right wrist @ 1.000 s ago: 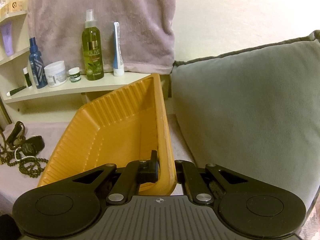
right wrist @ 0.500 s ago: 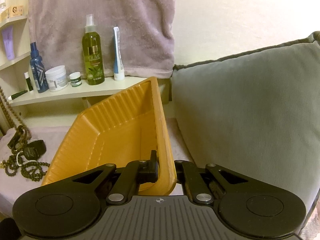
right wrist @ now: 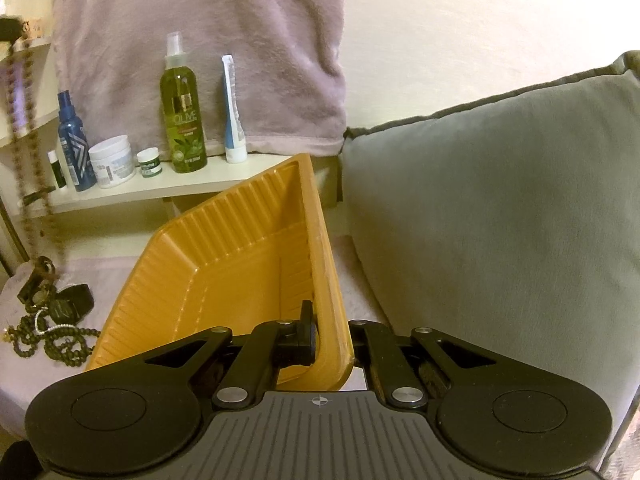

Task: Organize jewelry
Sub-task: 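Lift the bead strand with the left gripper, lower it into the tray, release, then return the left gripper to the pile and grasp a small gold earring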

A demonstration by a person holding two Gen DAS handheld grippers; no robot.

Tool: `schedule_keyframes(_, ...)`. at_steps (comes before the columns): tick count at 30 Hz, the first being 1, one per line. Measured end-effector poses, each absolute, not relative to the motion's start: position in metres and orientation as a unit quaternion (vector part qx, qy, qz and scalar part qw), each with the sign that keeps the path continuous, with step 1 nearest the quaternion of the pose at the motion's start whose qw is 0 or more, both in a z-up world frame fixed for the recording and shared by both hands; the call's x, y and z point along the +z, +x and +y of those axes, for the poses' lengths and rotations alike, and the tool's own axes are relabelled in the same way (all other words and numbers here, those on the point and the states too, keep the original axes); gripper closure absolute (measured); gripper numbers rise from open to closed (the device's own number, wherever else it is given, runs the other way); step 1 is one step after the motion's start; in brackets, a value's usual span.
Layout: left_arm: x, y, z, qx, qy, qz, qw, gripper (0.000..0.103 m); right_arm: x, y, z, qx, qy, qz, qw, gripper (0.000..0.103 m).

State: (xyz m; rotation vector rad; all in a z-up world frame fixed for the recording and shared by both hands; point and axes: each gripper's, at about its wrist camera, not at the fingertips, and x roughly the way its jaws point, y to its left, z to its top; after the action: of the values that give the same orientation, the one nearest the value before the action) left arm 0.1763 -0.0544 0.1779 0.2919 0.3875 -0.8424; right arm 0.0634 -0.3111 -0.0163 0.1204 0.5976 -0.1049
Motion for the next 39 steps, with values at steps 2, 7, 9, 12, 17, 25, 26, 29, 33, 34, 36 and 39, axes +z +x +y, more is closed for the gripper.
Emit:
schedule_keyframes(2,0.174,0.178,-0.070,-0.414,0.139,0.189,0.880,0.098,-0.017,0.063,-0.312,-0.050,0.061,0.294,0.952,0.098)
schedule_keyframes(7,0.145,0.184,-0.111,-0.434,0.143,0.219,0.862,0.098,-0.017,0.064,-0.314,-0.044,0.065,0.295,0.952,0.098)
schedule_keyframes(9,0.129,0.186,-0.125,-0.441,0.143,0.237,0.854,0.098,-0.016,0.064,-0.314,-0.043,0.063,0.295,0.952,0.098)
schedule_keyframes(12,0.104,0.188,-0.139,-0.449,0.140,0.262,0.843,0.098,-0.017,0.064,-0.314,-0.043,0.063,0.294,0.953,0.098)
schedule_keyframes(17,0.067,0.193,-0.146,-0.445,0.133,0.304,0.832,0.098,-0.020,0.060,-0.313,-0.042,0.057,0.292,0.954,0.098)
schedule_keyframes(25,0.036,0.199,-0.127,-0.416,0.117,0.342,0.834,0.098,-0.033,0.057,-0.310,-0.053,0.052,0.291,0.954,0.098)
schedule_keyframes(26,0.035,0.200,-0.124,-0.414,0.112,0.342,0.836,0.097,-0.035,0.056,-0.310,-0.056,0.053,0.289,0.954,0.098)
schedule_keyframes(29,0.035,0.202,-0.117,-0.407,0.097,0.345,0.840,0.097,-0.040,0.056,-0.309,-0.064,0.061,0.284,0.955,0.098)
schedule_keyframes(33,0.042,0.199,-0.103,-0.396,0.085,0.339,0.849,0.096,-0.042,0.054,-0.309,-0.071,0.066,0.275,0.957,0.098)
schedule_keyframes(34,0.044,0.198,-0.097,-0.390,0.080,0.336,0.853,0.096,-0.042,0.054,-0.309,-0.072,0.065,0.271,0.958,0.098)
schedule_keyframes(36,0.048,0.196,-0.083,-0.375,0.067,0.329,0.864,0.093,-0.043,0.055,-0.307,-0.076,0.066,0.268,0.958,0.098)
schedule_keyframes(39,0.050,0.191,-0.058,-0.340,0.058,0.322,0.882,0.085,-0.045,0.055,-0.304,-0.074,0.064,0.271,0.958,0.097)
